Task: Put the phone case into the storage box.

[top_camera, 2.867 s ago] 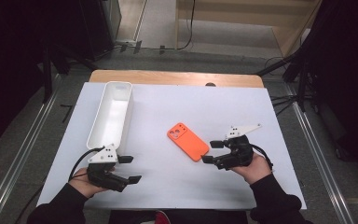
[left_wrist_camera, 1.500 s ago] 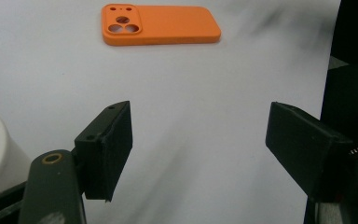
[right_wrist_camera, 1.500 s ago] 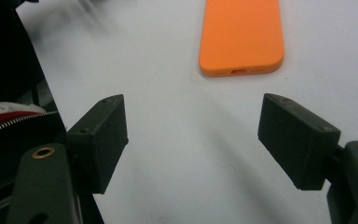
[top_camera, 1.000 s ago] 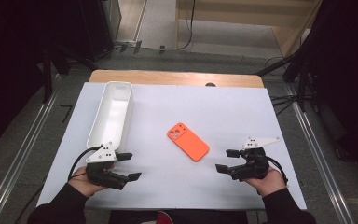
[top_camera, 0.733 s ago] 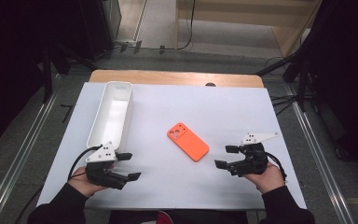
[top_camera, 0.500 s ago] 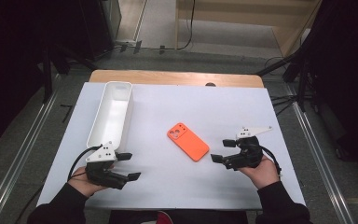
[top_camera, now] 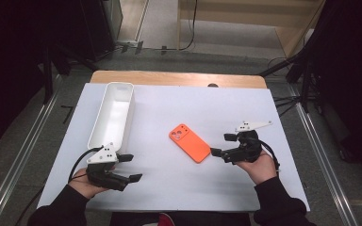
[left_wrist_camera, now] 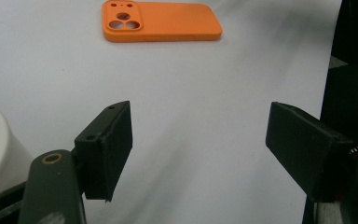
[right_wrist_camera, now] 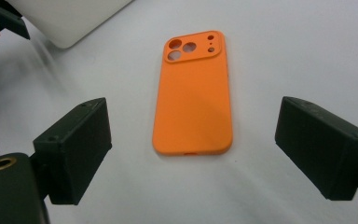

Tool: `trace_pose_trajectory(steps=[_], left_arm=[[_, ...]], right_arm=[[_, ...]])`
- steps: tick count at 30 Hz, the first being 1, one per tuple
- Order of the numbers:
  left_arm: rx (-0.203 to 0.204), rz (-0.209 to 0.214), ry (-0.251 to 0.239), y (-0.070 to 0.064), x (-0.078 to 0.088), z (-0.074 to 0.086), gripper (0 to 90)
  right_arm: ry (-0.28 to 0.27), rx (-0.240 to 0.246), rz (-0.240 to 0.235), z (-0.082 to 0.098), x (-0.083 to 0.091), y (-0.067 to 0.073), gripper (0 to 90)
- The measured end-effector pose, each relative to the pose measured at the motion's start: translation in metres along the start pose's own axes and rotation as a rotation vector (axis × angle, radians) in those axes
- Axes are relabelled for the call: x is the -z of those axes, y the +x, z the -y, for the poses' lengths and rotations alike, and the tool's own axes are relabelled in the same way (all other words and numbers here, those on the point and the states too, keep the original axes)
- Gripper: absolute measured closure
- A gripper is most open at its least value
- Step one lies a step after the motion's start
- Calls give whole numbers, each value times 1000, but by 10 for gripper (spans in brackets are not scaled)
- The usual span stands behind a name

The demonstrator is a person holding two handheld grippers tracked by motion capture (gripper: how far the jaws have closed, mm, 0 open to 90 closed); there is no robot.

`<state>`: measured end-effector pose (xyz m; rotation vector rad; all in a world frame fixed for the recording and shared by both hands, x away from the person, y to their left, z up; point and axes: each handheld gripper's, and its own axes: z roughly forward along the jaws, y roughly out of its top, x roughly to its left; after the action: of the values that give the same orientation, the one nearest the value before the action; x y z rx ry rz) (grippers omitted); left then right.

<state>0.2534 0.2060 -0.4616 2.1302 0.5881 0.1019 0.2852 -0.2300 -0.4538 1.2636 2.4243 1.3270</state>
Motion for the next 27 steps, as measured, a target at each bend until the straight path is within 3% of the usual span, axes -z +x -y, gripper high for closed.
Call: trace_pose_trajectory(steps=[27], left_arm=[[0,6,6,0,0,0,233]], right_arm=[[45,12,30,-27,-36,3,97]])
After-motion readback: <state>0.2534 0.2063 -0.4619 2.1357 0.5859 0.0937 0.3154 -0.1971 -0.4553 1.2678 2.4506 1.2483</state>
